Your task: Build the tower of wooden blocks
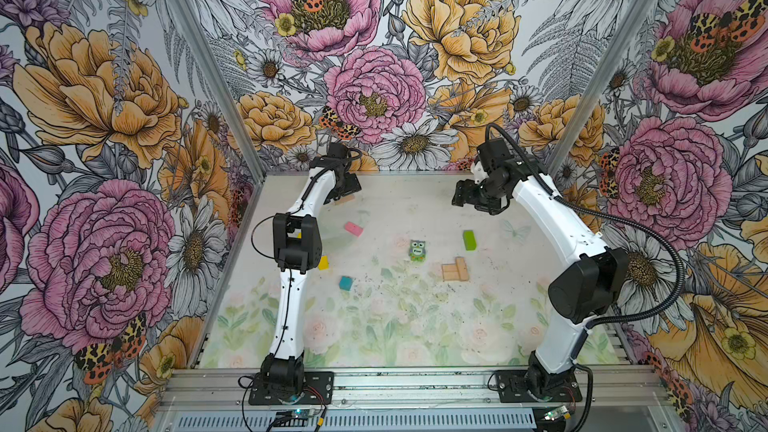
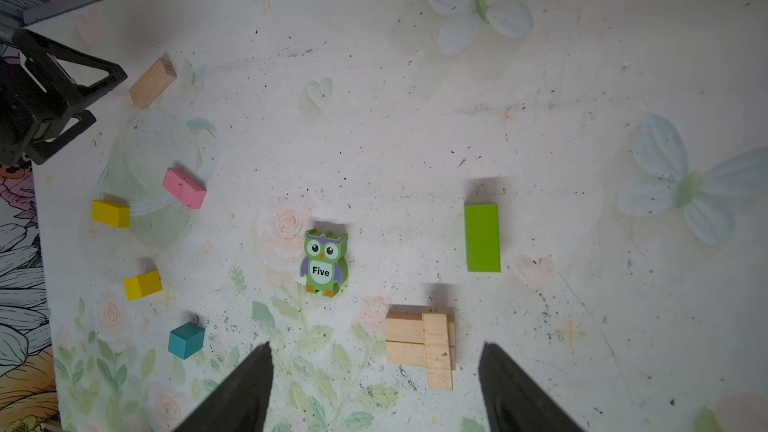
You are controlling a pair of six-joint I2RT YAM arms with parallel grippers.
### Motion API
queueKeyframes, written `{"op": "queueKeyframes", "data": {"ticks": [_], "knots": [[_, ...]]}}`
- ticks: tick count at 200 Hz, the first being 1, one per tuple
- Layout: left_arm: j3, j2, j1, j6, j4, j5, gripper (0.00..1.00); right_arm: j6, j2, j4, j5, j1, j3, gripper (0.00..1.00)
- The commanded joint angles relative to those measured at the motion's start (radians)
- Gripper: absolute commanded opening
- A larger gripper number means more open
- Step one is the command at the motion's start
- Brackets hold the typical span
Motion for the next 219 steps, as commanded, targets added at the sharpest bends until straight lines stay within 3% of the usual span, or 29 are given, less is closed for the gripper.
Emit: {"op": "queueKeyframes", "data": {"ticks": [1,219], "knots": [[0.035,0.030,0.004,-0.028,-0.043,-0.049,0.99,-0.023,0.020,-0.013,-0.013,-0.026,0.037,0.81],[0.225,0.201,-0.005,-0.027,-0.039,-0.018,0.99,-0.011,0.021,-0.023,-0.001,-0.074,0.017,0.81]]}}
